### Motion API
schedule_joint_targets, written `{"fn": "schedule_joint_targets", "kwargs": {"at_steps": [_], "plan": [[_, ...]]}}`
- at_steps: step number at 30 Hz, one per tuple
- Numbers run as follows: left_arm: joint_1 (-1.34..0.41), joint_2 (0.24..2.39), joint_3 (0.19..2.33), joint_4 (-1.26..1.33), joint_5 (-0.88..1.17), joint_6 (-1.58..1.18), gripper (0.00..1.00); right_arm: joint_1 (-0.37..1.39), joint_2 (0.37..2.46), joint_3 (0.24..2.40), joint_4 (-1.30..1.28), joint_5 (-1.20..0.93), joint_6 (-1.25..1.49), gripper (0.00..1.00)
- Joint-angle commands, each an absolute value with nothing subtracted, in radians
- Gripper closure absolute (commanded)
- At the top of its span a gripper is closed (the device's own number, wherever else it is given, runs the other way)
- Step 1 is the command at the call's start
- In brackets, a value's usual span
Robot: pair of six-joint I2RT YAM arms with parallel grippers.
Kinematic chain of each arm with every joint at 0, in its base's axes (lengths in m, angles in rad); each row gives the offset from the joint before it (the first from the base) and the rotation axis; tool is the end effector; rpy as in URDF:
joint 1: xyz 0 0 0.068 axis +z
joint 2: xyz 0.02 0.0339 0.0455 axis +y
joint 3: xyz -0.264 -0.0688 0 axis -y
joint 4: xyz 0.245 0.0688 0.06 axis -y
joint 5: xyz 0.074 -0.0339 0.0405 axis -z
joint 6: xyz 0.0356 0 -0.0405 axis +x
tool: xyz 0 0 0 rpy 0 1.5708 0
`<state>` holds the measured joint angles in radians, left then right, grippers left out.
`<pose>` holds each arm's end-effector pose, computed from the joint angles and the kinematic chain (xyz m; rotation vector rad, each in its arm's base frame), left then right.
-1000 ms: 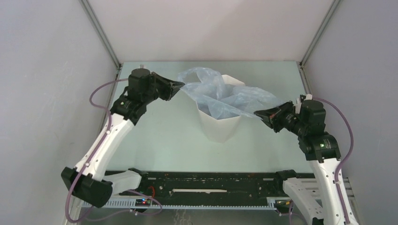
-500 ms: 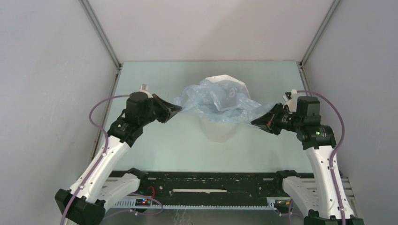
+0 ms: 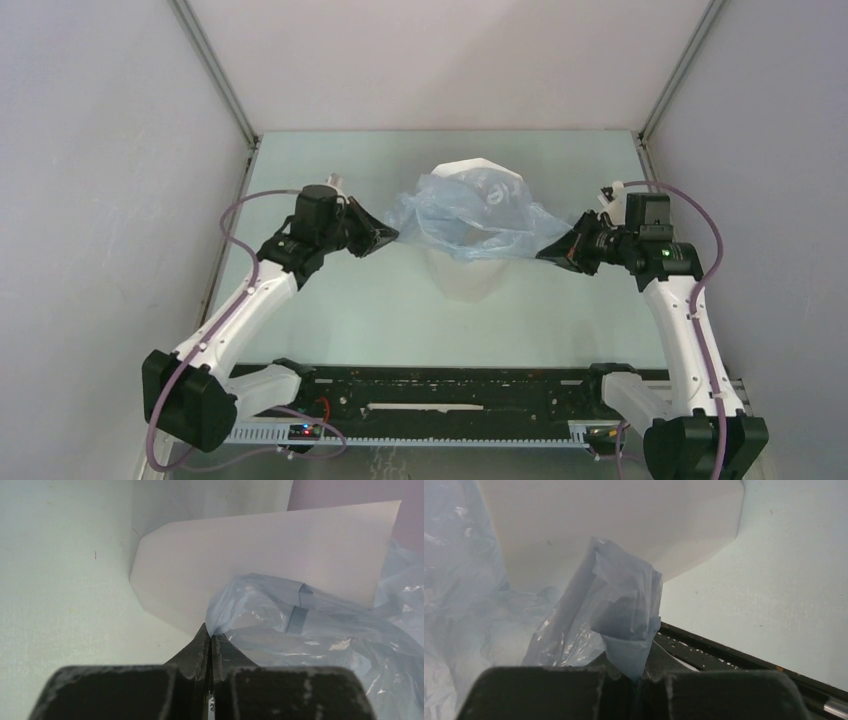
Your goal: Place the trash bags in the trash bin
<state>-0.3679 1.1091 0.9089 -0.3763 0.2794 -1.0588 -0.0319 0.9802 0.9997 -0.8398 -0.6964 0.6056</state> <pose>0.2252 -0.0973 0.3009 -0.6236 2.2595 -1.0784 0.1865 0.0169 0.3235 0.4250 2.3795 1.0998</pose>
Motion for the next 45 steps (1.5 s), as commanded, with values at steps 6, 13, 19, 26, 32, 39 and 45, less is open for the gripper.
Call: {"fn": "schedule_joint_targets", "kwargs": {"at_steps": [6,13,19,26,32,39,45], "plan": [[-0.334,0.995,1.022,-0.494,0.23,-0.756,0.42,-0.041,0.898,1.086,-0.97,-0.566,0.342,0.62],[-0.321,0.869,1.073,-0.608,0.222,-0.702,0.17,-0.031,0.844,1.167,-1.132,-0.557,0.356,0.39],[-0.322,0.826,1.146,-0.602,0.135,-0.536,0.12,-0.003,0.766,1.268,-1.3,-0.535,0.258,0.22],[-0.366,0.99,1.345,-0.51,0.231,-0.29,0.08,0.148,0.795,1.599,-1.307,-0.52,0.168,0.2],[-0.418,1.104,1.387,-0.43,0.399,-0.155,0.06,0.187,0.856,1.727,-1.131,-0.451,0.011,0.11],[-0.439,1.213,1.466,-0.441,0.575,-0.223,0.07,0.262,0.967,1.769,-1.09,-0.31,-0.226,0.09],[-0.455,1.229,1.44,-0.459,0.553,-0.227,0.11,0.331,1.008,1.698,-0.956,-0.208,-0.377,0.12]]}}
